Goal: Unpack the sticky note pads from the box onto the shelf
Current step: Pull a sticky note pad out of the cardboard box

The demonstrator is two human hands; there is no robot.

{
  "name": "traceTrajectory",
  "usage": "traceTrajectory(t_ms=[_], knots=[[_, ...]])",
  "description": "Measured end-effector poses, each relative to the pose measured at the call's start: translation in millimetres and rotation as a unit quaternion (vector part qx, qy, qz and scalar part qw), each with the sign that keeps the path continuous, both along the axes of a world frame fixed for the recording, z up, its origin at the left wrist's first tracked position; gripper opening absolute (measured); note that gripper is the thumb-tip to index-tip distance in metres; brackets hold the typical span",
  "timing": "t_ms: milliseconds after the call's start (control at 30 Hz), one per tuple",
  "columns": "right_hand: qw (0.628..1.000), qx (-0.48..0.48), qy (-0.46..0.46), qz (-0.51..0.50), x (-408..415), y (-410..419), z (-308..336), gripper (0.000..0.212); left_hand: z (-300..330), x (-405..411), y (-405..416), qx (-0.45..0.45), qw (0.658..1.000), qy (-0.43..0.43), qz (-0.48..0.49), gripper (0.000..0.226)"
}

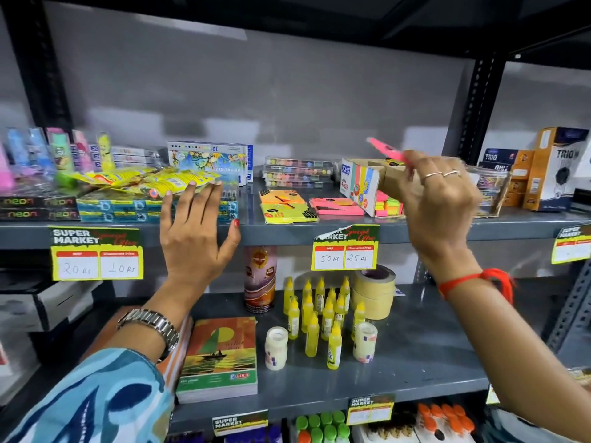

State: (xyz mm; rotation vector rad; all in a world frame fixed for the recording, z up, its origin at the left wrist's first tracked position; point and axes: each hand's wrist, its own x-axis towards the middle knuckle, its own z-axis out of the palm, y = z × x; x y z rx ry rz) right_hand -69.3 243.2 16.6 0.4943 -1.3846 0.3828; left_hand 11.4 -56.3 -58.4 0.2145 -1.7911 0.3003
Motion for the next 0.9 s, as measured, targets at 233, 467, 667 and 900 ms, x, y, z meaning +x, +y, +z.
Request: traceTrajectory(t_ms=[233, 467, 667, 900], knots=[[0.986, 0.139, -0.068, 0.06, -1.8, -47.6, -15.3, 0.019, 0.5, 0.1, -0.8, 0.0, 1.0, 0.004, 0.0, 0.058], [0.931, 0.216, -0.294, -0.011, -4.3, -63.0, -14.1, 0.021, 0.2, -0.6, -1.8, -0.006, 1.0, 0.011, -0.004, 0.058], [0.922, 0.147, -0.357, 0.033, -0.1, -50.4, -12.5, 0.02, 0.0, -1.6, -1.7, -0.007, 1.0, 0.017, -0.007, 0.057], [0.942, -0.064, -0.33, -0.004, -17.0, 5.5, -14.6, 0.02, -1.1, -2.1, -1.8, -0.002, 1.0, 0.017, -0.01, 0.055]])
